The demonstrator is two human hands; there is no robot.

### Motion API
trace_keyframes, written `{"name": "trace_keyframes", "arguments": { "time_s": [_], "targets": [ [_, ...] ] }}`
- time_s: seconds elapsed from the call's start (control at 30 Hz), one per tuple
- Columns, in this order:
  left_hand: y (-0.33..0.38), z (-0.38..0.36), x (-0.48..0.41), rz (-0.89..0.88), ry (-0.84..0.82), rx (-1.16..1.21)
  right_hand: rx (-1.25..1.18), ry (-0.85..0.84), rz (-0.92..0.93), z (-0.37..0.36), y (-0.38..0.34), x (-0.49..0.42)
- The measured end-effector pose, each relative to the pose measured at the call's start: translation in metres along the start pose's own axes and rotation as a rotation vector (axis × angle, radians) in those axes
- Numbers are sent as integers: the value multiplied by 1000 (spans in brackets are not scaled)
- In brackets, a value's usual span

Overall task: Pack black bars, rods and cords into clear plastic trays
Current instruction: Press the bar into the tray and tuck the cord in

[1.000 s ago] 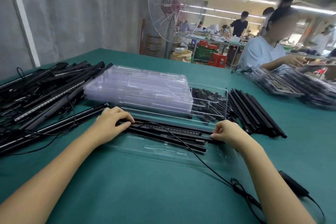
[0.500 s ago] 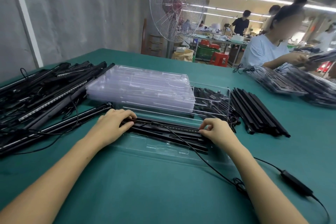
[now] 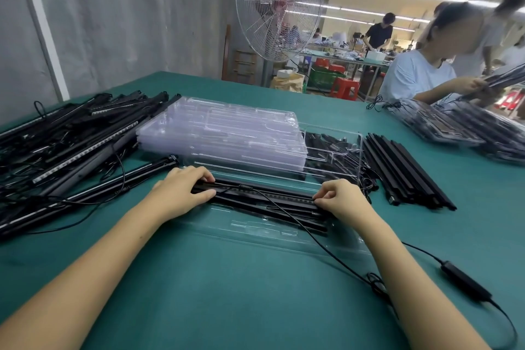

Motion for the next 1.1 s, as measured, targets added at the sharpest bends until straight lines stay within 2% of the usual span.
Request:
{"name": "trace_keyframes", "arguments": {
  "time_s": [0.27, 0.47, 0.57, 0.8, 1.1],
  "targets": [
    [8, -6, 2, 105, 24, -80, 64, 101, -28, -3, 0, 2],
    [12, -9, 5, 157, 29, -115, 31, 58, -20, -4, 2, -1],
    [13, -9, 5, 170, 21, -109, 72, -13, 24, -4, -1, -2],
    [17, -8, 9, 152, 53, -165, 144, -398, 3, 2, -4, 7],
    [20, -9, 12, 150, 87, -181, 129, -314, 34, 0, -6, 7]
  ]
}}
Point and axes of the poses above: each hand's wrist, its own x-axis away from the middle knuckle, its own z-axis out of the back of the hand, y = z × x, the point moved 5 cm from there along -x, towards the middle knuckle, and after that the axes turned 4 degrees about y, right-handed, at the moved point
